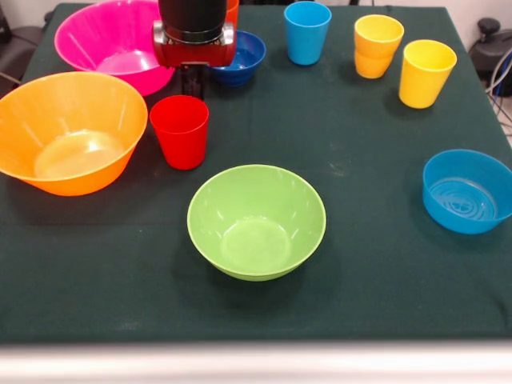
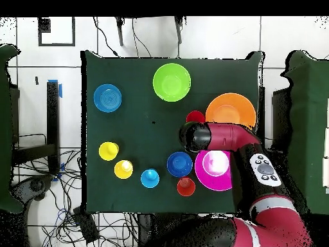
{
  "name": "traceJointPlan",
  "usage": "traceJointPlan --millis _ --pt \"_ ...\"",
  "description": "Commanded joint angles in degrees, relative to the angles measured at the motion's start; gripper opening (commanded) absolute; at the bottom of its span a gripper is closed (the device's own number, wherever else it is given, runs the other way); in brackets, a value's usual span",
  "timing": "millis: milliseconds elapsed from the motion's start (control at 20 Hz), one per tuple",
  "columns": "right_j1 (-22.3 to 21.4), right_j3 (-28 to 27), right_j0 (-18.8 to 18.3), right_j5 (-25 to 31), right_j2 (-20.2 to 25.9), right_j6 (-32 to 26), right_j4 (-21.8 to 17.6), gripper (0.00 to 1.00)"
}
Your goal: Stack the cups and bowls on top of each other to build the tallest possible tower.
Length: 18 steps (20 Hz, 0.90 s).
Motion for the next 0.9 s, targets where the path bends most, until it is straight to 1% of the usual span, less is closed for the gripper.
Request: traceJointPlan --millis 50,100,150,550,900 --pt "0.92 -2.26 0.13 -1.70 2.96 0.34 -1.62 0.00" --pt "0.84 -2.41 0.18 -1.36 2.94 0.21 -1.60 0.00" --pt "0.75 -2.57 0.23 -1.02 2.92 0.08 -1.58 1.00" --pt "0.59 -3.53 0.53 0.32 2.91 -0.52 -1.55 1.00" --pt "-1.16 -2.53 0.83 1.71 3.07 -0.47 -0.86 1.00"
